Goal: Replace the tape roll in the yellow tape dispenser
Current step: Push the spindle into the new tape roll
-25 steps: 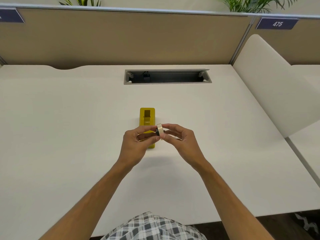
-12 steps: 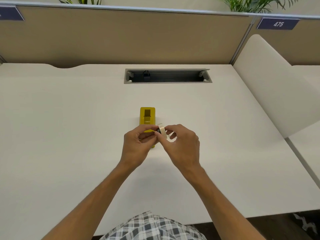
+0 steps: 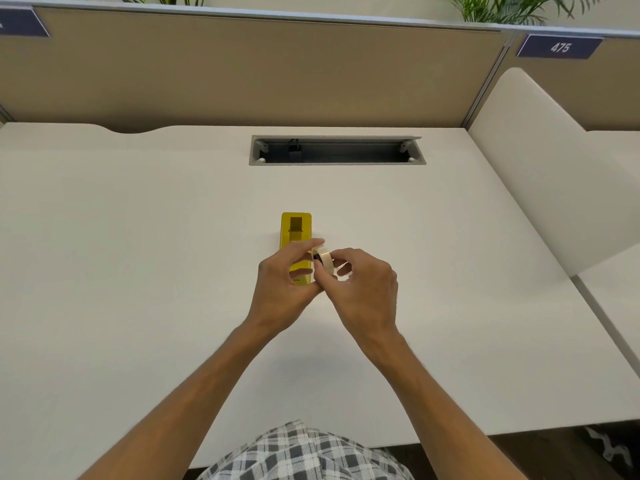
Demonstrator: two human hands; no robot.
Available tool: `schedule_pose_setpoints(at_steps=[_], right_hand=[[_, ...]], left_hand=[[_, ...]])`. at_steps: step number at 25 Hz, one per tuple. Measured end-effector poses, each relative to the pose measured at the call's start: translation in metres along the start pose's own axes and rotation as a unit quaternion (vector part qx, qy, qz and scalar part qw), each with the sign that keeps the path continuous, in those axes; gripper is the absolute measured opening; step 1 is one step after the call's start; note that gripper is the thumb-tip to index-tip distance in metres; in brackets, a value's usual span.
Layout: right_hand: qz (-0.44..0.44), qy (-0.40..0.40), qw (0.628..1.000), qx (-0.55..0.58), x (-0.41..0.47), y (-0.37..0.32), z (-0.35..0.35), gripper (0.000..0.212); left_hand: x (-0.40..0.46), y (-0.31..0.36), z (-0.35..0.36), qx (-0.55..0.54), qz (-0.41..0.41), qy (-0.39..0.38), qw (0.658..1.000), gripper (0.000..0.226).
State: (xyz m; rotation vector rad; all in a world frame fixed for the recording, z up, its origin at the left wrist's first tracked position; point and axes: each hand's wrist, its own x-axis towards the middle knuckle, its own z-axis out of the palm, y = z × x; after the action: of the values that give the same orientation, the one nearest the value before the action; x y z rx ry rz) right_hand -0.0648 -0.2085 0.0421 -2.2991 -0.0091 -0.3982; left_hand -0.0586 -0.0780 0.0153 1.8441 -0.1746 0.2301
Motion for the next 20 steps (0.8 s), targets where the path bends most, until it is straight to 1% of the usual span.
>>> schedule_pose_setpoints(at_steps=[3, 7, 10, 13, 15, 17, 19, 20], right_hand=[[0.015, 0.025, 0.999, -0.036, 0.001, 0.0, 0.001, 0.021], [0.007, 0.02, 0.999, -0.039, 0.0, -0.002, 0.003, 0.019], [0.019, 0.013, 0.999, -0.027, 0.003, -0.002, 0.008, 0.019], [0.034, 0.009, 0.999, -0.011, 0.008, 0.001, 0.016, 0.021], [0.035, 0.003, 0.999, 0.003, 0.011, 0.003, 0.022, 0.023], [0.04, -0.004, 0.999, 0.02, 0.015, 0.006, 0.029, 0.022], [0.048, -0.012, 0.998, 0.033, 0.02, 0.008, 0.035, 0.021], [0.054, -0.016, 0.998, 0.04, 0.024, 0.008, 0.039, 0.02]], left_hand=[[0.002, -0.002, 0.002, -0.006, 0.012, 0.01, 1.0, 0.051], [0.006, -0.008, 0.005, 0.0, 0.022, 0.012, 1.0, 0.055], [0.008, -0.012, 0.005, 0.03, 0.031, 0.012, 0.999, 0.055], [0.01, -0.018, 0.001, 0.095, 0.038, 0.018, 0.995, 0.054], [0.011, -0.024, -0.003, 0.147, 0.04, 0.015, 0.988, 0.062], [0.011, -0.033, -0.007, 0.199, 0.031, 0.005, 0.98, 0.076], [0.008, -0.043, -0.009, 0.216, -0.01, -0.005, 0.976, 0.087], [0.007, -0.049, -0.009, 0.212, -0.038, -0.012, 0.977, 0.089]])
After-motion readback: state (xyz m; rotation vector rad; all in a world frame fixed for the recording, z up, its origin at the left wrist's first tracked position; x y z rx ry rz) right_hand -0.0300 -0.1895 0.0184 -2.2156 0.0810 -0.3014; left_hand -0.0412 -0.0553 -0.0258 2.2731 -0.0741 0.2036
